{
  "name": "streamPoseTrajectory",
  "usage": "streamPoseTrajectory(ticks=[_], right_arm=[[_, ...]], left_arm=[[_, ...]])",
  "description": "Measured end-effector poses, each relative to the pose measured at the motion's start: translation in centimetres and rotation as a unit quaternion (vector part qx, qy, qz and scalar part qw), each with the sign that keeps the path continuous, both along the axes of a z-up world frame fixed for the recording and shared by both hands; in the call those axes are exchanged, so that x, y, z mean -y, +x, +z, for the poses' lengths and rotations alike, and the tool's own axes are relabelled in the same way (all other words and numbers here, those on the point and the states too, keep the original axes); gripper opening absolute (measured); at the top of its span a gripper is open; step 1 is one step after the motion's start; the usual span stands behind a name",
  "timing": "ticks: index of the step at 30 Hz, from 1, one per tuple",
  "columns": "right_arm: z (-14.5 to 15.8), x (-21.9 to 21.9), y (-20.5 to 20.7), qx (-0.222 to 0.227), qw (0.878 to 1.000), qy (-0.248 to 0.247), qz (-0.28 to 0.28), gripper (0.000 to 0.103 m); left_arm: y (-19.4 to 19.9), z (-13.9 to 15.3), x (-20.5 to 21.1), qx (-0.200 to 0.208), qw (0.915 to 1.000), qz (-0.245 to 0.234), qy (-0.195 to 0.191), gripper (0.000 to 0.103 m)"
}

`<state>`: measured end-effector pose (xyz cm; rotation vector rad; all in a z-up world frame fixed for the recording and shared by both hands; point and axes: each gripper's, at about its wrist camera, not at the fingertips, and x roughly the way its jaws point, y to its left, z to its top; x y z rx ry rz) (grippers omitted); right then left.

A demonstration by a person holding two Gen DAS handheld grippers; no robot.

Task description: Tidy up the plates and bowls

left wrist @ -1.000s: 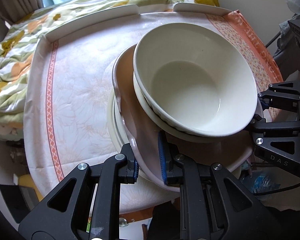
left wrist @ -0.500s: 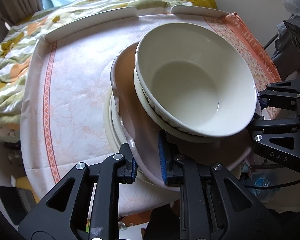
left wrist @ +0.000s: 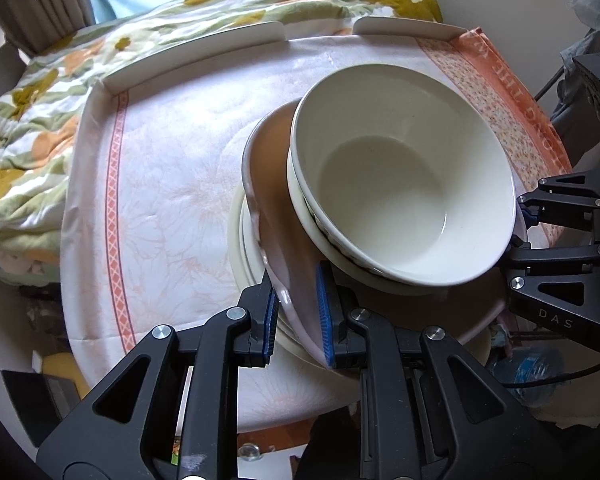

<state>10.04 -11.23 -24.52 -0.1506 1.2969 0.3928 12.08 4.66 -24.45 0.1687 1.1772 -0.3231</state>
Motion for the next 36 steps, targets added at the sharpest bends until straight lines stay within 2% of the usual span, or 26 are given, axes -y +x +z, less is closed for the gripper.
streamPoseTrajectory(ticks=[6, 18, 23, 26, 28, 30, 31, 32, 33, 34, 35, 36], right_arm=[[0.6, 0.3, 0.2, -0.002, 1.000, -0.006, -0.017, 0.021], [3.8, 2.6, -0.8, 0.019, 0.997, 0.025, -0.068, 0.028], [6.3, 3.7, -2.3, 0.053, 0.994, 0.036, -0.089, 0.028], [9.0, 4.2, -3.7, 0.091, 0.990, 0.053, -0.096, 0.029], [11.2, 4.4, -4.6, 0.116, 0.986, 0.067, -0.100, 0.040], [13.7, 4.7, -5.5, 0.146, 0.981, 0.079, -0.105, 0.065], [14.9, 4.9, -6.0, 0.160, 0.977, 0.084, -0.109, 0.074], [16.3, 5.2, -6.4, 0.176, 0.974, 0.090, -0.113, 0.089], [17.5, 5.3, -6.8, 0.194, 0.969, 0.093, -0.119, 0.095], [18.7, 5.6, -7.3, 0.213, 0.965, 0.092, -0.126, 0.096], [20.0, 5.8, -7.7, 0.231, 0.960, 0.088, -0.132, 0.096], [21.0, 6.0, -8.1, 0.244, 0.956, 0.084, -0.137, 0.097]], left_arm=[[-0.1, 0.8, -0.2, 0.001, 1.0000, 0.001, 0.003, 0.015], [-1.1, 3.7, -1.1, 0.022, 0.9997, 0.007, -0.008, 0.015], [-2.4, 6.8, -1.8, 0.052, 0.9983, 0.017, -0.021, 0.015], [-4.0, 10.2, -2.2, 0.093, 0.9946, 0.030, -0.036, 0.015], [-5.4, 13.2, -2.4, 0.129, 0.9897, 0.039, -0.047, 0.015], [-6.9, 16.1, -2.2, 0.170, 0.9828, 0.049, -0.054, 0.015], [-7.6, 17.5, -2.1, 0.188, 0.9792, 0.053, -0.057, 0.020], [-8.2, 18.7, -2.1, 0.204, 0.9754, 0.057, -0.061, 0.033], [-8.8, 19.9, -2.0, 0.221, 0.9712, 0.062, -0.064, 0.048], [-9.6, 21.0, -1.9, 0.243, 0.9655, 0.070, -0.064, 0.091], [-10.4, 22.1, -1.9, 0.270, 0.9574, 0.079, -0.064, 0.103], [-11.4, 23.0, -1.9, 0.297, 0.9486, 0.084, -0.068, 0.103]])
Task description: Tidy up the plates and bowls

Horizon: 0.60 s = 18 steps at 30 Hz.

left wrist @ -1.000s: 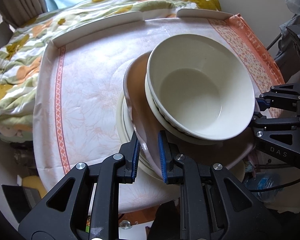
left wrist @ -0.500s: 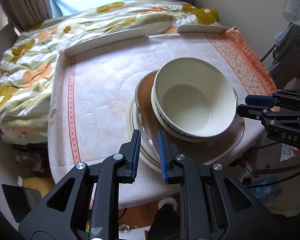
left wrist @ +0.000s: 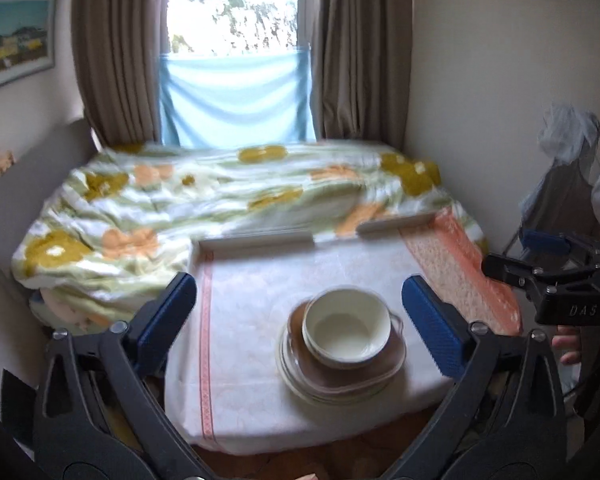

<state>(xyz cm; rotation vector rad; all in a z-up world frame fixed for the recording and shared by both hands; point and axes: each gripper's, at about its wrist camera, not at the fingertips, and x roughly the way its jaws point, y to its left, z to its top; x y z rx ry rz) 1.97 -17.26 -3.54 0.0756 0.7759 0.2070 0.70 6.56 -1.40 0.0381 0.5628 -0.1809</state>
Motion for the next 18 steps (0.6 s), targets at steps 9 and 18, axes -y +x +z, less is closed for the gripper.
streamPoseTrajectory(ticks=[9, 18], right_arm=[[3.9, 1.8, -3.7, 0.091, 0.993, -0.040, -0.064, 0.102], [4.3, 2.3, -5.0, 0.121, 0.990, -0.035, -0.071, 0.102]], left_arm=[[-3.7, 3.5, 0.6, 0.064, 0.9965, 0.049, -0.021, 0.103], [-4.5, 2.3, 1.7, 0.071, 0.9955, 0.061, -0.016, 0.103]])
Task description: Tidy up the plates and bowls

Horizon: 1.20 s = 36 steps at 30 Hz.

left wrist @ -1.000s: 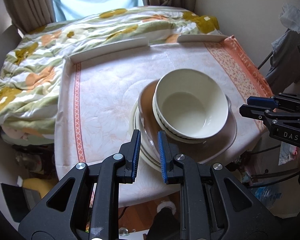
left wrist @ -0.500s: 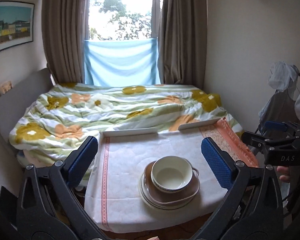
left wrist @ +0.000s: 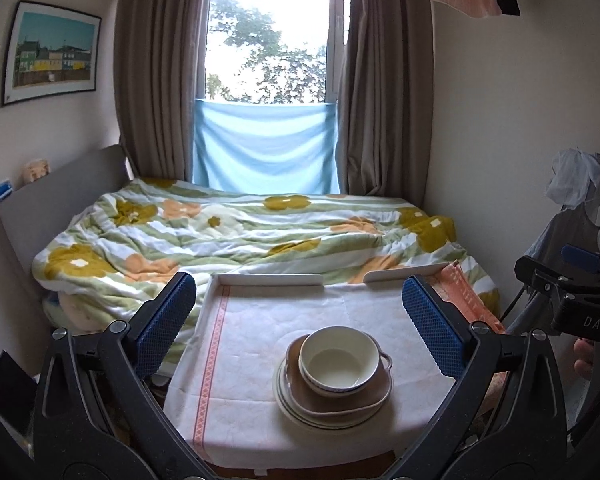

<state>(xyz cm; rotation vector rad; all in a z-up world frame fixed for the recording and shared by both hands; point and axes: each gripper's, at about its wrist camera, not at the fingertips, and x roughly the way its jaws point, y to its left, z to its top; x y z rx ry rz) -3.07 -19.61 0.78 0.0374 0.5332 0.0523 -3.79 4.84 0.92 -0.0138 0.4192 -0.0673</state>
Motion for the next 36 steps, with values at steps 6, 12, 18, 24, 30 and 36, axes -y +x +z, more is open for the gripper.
streamPoseTrajectory(ticks=[6, 12, 18, 24, 30, 36], right_arm=[[0.3, 0.0, -0.2, 0.013, 1.000, -0.003, -0.001, 0.102], [0.4, 0.0, 0.0, 0.016, 1.000, -0.005, -0.003, 0.102], [0.4, 0.1, 0.3, 0.017, 1.000, -0.008, -0.005, 0.102], [0.4, 0.2, 0.6, 0.017, 1.000, -0.009, -0.007, 0.102], [0.3, 0.1, 1.1, 0.017, 1.000, -0.009, -0.014, 0.102], [0.2, -0.3, 1.2, 0.018, 1.000, -0.013, -0.018, 0.102]], left_arm=[[0.1, 0.0, 0.0, 0.008, 0.9999, 0.007, -0.003, 0.103], [0.5, -0.1, 0.4, 0.008, 0.9999, 0.005, 0.002, 0.103], [1.0, -0.3, 0.3, 0.008, 1.0000, 0.003, 0.004, 0.103], [1.2, -0.3, 0.1, 0.010, 0.9999, 0.002, 0.003, 0.103], [1.4, -0.3, 0.1, 0.012, 0.9999, 0.001, 0.005, 0.103], [1.4, -0.3, 0.2, 0.013, 0.9999, 0.001, 0.004, 0.103]])
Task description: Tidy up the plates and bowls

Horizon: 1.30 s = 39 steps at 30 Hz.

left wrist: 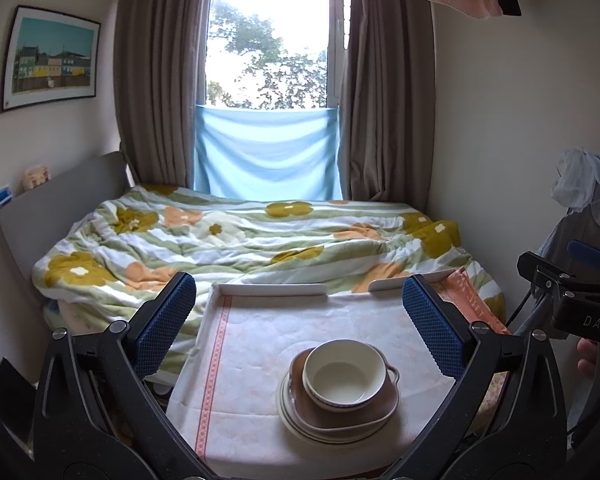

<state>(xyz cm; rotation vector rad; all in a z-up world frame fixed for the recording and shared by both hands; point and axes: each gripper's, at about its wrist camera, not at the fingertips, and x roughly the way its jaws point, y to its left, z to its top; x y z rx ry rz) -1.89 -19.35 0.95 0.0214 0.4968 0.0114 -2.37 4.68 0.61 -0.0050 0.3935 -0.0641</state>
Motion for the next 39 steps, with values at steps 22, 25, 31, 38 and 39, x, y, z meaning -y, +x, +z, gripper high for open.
streamPoseTrajectory(ticks=[22, 25, 31, 38, 39], right_arm=[[0.05, -0.23, 0.25, 0.001, 1.000, -0.002, 0.001, 0.102], [0.18, -0.25, 0.42, 0.003, 1.000, -0.002, 0.001, 0.102], [0.27, -0.30, 0.72, 0.005, 1.000, 0.000, 0.001, 0.102], [0.11, -0.28, 0.56, 0.006, 1.000, 0.001, 0.001, 0.102], [0.08, -0.33, 0.65, 0.005, 1.000, 0.002, 0.001, 0.102]], left_arm=[[-0.08, 0.21, -0.29, 0.002, 1.0000, 0.006, 0.001, 0.103], [-0.07, 0.22, -0.33, 0.003, 1.0000, 0.005, 0.001, 0.103], [-0.09, 0.27, -0.27, 0.005, 0.9999, 0.008, 0.005, 0.103], [-0.02, 0.35, -0.42, 0.019, 0.9997, 0.014, 0.006, 0.103], [0.12, 0.30, -0.43, 0.020, 0.9997, 0.015, 0.006, 0.103]])
